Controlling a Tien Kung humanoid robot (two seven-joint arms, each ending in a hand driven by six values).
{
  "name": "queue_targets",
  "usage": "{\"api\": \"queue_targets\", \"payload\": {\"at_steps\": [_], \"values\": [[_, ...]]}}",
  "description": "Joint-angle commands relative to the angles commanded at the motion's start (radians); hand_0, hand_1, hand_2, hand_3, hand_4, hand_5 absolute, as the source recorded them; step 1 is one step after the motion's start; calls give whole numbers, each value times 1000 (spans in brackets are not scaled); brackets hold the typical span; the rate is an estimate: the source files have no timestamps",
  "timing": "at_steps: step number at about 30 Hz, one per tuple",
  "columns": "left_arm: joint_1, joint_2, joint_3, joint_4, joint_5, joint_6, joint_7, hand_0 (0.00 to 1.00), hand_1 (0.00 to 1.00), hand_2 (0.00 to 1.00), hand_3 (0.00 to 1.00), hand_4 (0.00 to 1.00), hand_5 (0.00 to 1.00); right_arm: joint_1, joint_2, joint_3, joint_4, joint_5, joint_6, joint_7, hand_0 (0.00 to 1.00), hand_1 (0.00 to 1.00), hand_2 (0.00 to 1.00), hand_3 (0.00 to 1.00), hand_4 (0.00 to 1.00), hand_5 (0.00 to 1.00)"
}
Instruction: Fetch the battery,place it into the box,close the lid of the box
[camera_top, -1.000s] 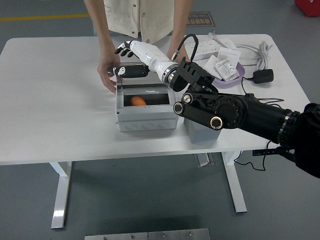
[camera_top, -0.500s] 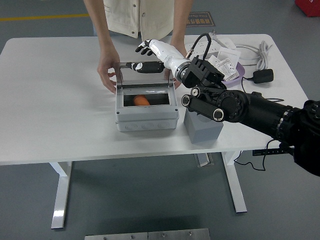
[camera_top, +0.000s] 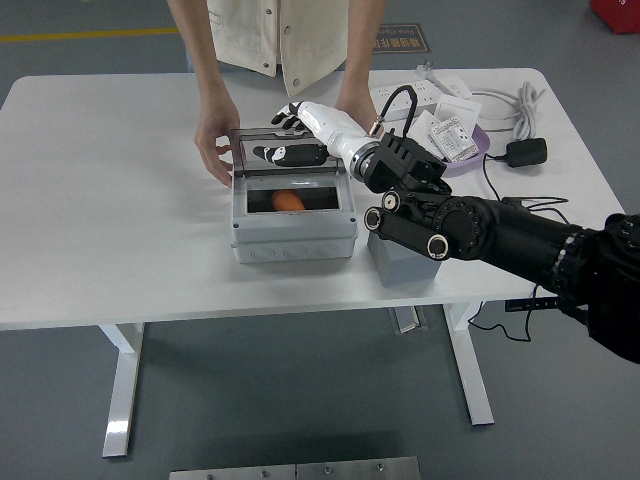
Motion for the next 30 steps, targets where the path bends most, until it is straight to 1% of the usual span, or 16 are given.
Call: {"api": "queue_targets", "payload": {"at_steps": [4,10,13,23,27,30], "values": [[5,-1,0,0,-4,0,-1,631,777,681,708,675,217,-8,-15,-7,33,-22,-7,-4,868,772,783,791,850,674],[17,-6,-14,0,3,2,0,631,777,681,708,675,218,-28,-49,-1,109,-88,-11,-23,870,770,783,795,849,676],[23,-8,-23,0,9,3,1,631,777,681,708,676,219,-41,-72,9,160,-138,-3,-45,863,769,783,797,846,679],[32,-14,-28,0,8,4,-1,631,776,683,708,676,221,-62,-123,34,285,-242,30,-95,860,768,784,801,846,680],[34,-16,-25,0,3,5,-2,631,777,681,710,676,221,-68,-142,38,327,-269,44,-110,859,765,784,804,846,682],[35,-17,-23,0,1,5,-3,631,776,683,712,676,221,-76,-152,38,347,-274,54,-118,858,765,784,806,846,680]]}}
